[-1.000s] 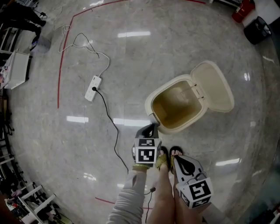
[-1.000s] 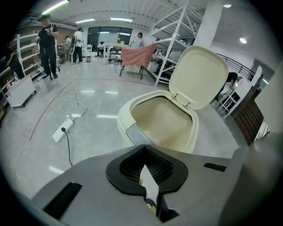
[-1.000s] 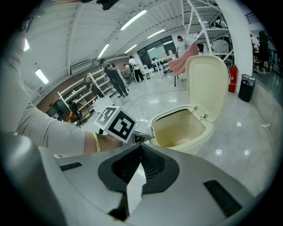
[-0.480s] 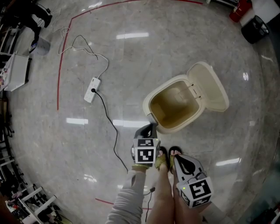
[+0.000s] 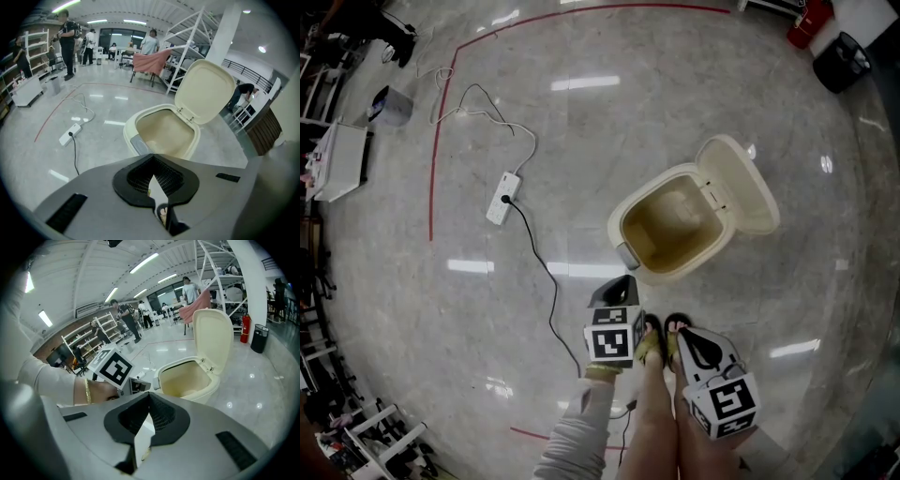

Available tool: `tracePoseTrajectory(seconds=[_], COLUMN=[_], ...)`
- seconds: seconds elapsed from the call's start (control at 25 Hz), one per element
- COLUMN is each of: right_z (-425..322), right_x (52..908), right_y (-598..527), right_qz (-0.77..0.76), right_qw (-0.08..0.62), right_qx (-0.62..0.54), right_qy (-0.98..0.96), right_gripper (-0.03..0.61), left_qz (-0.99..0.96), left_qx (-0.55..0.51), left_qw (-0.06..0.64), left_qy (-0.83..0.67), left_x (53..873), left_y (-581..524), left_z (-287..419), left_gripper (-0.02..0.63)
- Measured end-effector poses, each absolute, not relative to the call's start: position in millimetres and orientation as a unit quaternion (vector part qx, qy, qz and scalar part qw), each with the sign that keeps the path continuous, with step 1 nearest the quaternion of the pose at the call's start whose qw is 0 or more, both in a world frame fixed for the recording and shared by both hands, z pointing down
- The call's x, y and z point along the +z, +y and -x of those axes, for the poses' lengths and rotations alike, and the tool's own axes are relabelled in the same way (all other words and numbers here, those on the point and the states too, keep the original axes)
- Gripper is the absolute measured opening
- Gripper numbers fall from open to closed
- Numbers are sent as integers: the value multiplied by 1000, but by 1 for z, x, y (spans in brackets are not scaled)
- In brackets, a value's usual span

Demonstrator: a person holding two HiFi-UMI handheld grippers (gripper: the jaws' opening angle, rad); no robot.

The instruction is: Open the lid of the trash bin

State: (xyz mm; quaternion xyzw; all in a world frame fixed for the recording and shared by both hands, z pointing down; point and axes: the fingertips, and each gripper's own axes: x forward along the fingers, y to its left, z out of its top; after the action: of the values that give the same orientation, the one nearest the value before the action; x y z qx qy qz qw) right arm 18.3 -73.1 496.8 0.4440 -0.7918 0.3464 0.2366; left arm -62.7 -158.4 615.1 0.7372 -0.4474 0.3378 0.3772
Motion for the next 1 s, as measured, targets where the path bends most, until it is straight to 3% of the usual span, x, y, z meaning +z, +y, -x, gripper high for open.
tracePoseTrajectory(seconds=[1.0], right_z=[-41], right_x=[476], right_y=[-59], right_qz=[-451], right_qw=[239], right_qx=[329], right_qy=[-795], right_gripper=[0], left_qz=[-771], left_qx=[233], left_qw=[377], left_qy=[-457], left_x=[485], left_y=[-78], left_z=[42], left_gripper=[3])
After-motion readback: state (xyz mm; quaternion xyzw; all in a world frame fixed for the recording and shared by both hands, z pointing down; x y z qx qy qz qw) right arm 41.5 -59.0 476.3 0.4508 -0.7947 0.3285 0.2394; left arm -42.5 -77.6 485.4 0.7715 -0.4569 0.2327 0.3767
